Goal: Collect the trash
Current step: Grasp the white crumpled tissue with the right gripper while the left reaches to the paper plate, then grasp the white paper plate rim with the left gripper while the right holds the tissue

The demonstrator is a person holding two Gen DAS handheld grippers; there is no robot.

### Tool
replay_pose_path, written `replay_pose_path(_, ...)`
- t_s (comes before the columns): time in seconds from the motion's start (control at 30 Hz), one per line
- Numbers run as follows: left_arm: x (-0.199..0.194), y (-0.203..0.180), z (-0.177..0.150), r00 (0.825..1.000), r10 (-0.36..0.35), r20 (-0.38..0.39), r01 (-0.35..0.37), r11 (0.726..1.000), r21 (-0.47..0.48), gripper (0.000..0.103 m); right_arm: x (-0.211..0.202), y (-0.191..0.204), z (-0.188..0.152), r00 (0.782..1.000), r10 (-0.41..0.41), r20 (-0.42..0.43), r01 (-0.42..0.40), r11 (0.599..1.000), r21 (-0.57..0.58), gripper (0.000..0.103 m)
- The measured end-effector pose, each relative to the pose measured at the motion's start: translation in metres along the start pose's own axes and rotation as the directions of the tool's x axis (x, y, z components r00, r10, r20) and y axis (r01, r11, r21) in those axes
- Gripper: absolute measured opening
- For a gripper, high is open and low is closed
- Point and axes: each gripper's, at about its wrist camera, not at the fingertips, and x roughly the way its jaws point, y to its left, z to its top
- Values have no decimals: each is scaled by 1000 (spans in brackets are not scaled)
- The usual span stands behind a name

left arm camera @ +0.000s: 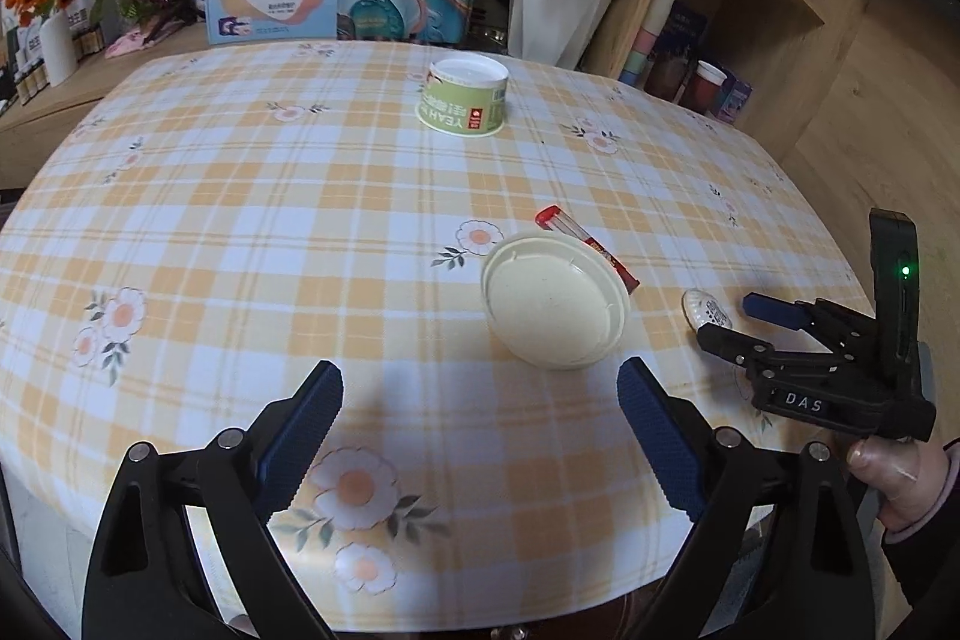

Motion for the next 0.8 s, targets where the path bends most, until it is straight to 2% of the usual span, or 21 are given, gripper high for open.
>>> replay_pose_path(0.2, 24, -5, 5, 998, -38, -45, 36, 998, -42, 76, 8, 5, 1, 1000, 14, -19, -14, 1000, -14, 54)
replay_pose_path(0.23, 27, -6, 6, 998, -38, -49, 36, 998, -43, 76, 8, 5, 1, 1000, 9, -16, -10, 1000, -14, 44)
replay_pose_path(0.27, 30, -7, 7, 998, -37, -52, 35, 998, -43, 74, 7, 4, 1, 1000, 10, -14, -11, 1000, -9, 40)
replay_pose_path(0.33, 37, -8, 10, 998, -32, -61, 29, 998, -48, 70, 7, 3, 0, 1000, 24, -16, -24, 1000, 5, 40)
replay_pose_path(0.5, 55, -5, 20, 996, -9, -91, 2, 997, -80, 52, 2, 0, -2, 999, 42, -2, -42, 999, 24, 40)
replay_pose_path(0.63, 65, -7, 25, 994, 33, -103, -39, 997, -60, 40, -4, -1, -4, 999, 53, 11, -54, 997, 47, 40)
replay_pose_path(0.7, 70, -5, 26, 993, 51, -111, -59, 996, -69, 25, -7, -1, -5, 998, 59, 14, -59, 997, 52, 40)
replay_pose_path(0.73, 71, -4, 26, 992, 56, -114, -65, 995, -71, 22, -8, -1, -6, 998, 61, 15, -62, 997, 54, 40)
replay_pose_path(0.8, 72, -4, 27, 991, 64, -114, -71, 995, -64, 6, -10, 0, -8, 998, 65, 17, -66, 996, 61, 40)
